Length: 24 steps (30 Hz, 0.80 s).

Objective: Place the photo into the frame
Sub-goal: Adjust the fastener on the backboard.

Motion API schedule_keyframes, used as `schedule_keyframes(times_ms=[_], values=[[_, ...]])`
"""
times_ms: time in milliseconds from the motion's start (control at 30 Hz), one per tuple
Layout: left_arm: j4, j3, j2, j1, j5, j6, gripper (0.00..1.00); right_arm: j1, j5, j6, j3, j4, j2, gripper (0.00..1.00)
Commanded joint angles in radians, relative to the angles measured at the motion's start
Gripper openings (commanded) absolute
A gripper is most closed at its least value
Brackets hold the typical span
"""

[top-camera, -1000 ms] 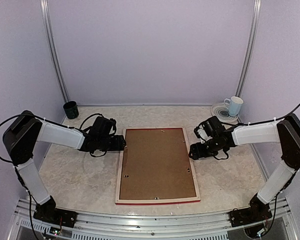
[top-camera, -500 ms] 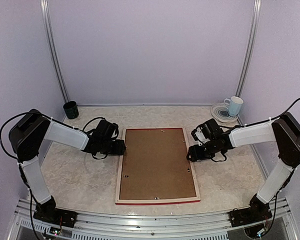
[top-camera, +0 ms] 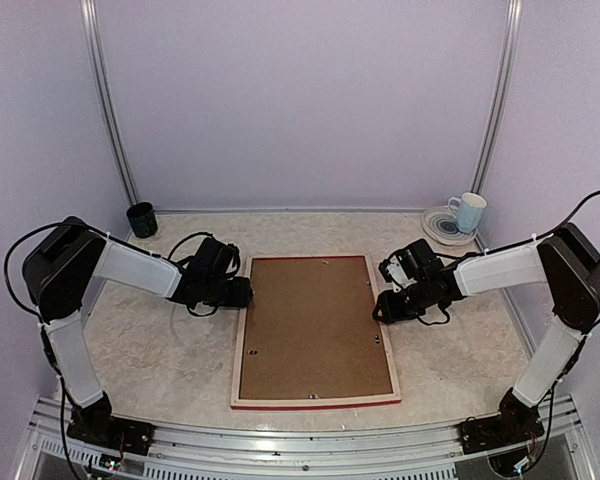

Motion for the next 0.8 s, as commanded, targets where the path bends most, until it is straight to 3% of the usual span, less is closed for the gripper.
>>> schedule_keyframes(times_ms=[0, 267, 767], values=[[0.009, 0.025, 0.041, 0.006, -0.007, 0.021, 0.58, 0.006, 0.015, 0.0, -0.012, -0.012, 0.019, 0.41], [0.008, 0.034, 0.062, 0.008, -0.012, 0.016, 0.53, 0.006, 0.018, -0.005, -0.014, -0.012, 0.011, 0.4], [0.007, 0.018, 0.064, 0.017, -0.027, 0.001, 0.31, 0.006, 0.039, -0.01, -0.023, -0.014, 0.002, 0.39]])
